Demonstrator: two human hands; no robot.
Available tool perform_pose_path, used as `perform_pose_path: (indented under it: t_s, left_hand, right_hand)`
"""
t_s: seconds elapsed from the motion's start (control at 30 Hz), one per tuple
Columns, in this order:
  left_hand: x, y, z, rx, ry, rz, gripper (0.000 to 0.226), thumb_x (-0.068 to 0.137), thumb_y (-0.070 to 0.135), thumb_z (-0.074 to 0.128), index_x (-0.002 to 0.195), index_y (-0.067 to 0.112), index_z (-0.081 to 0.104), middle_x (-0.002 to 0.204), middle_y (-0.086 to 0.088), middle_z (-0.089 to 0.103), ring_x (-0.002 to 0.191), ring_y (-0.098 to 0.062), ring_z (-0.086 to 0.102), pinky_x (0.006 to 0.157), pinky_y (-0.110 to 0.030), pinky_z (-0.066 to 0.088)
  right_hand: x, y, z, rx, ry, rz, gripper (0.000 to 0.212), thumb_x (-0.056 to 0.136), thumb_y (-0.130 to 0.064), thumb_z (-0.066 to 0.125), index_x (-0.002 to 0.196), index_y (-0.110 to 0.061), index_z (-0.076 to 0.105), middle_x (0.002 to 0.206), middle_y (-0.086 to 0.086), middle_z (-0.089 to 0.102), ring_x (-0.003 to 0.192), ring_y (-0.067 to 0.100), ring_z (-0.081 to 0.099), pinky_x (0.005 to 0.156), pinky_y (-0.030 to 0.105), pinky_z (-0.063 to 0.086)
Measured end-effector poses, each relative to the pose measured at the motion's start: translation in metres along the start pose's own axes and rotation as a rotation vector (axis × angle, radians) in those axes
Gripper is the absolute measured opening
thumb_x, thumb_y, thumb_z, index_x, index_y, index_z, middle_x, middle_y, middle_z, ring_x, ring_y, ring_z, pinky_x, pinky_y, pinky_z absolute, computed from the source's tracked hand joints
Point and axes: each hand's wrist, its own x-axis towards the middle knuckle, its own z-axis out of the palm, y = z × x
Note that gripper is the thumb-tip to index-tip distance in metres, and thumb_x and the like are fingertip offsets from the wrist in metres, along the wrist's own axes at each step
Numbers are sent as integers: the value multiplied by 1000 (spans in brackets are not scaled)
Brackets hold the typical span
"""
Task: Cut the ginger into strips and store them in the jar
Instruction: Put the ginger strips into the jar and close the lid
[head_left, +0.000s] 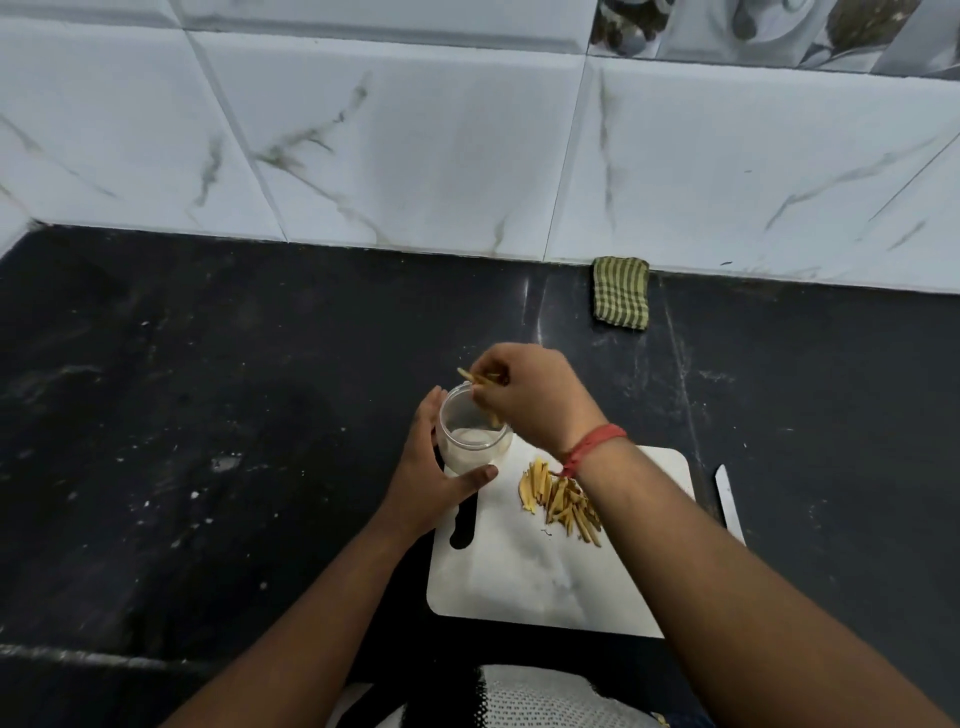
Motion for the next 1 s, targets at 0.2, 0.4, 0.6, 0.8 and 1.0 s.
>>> perform_pose_path:
  t_s: [0.2,0.4,0.6,0.8,1.0]
  left_hand:
    - [1,3,0,43,32,20,88,79,30,87,134,61,25,136,40,35,126,20,38,92,1,36]
    - [3,0,-4,11,45,23,92,74,30,90,131,65,27,140,22,47,129,1,49,98,-15,45]
    - [2,-2,-5,-4,28,43,89,74,38,88,139,54,29,142,17,47,128,-1,50,100,-25,49]
    - [2,-2,-6,-4,30,88,88,74,36,91,144,36,38,141,16,49,130,-8,51,103,-30,50]
    - [2,-4,-6,-20,37,82,87,75,30,91,144,35,39,142,17,49,131,-4,50,104,-26,47]
  right_hand:
    - [7,-12,25,-444,-133,-170,14,88,-12,53,98,-12,62,95,8,57,82,23,56,70,29,43]
    - [10,-21,26,-563,-229,-158,19,86,-9,51,99,-12,64,94,9,65,81,27,62,74,36,55]
    - [13,-18,23,-523,-223,-204,21,88,-13,52,103,-17,65,96,4,67,87,26,64,74,34,53]
    - [-13,26,-2,-150,148,-59,16,91,-20,57,96,-22,71,92,-6,65,85,12,59,77,25,47]
    - [-59,109,18,-445,-236,330,51,83,-42,68,122,-15,48,120,10,46,104,33,58,85,37,48]
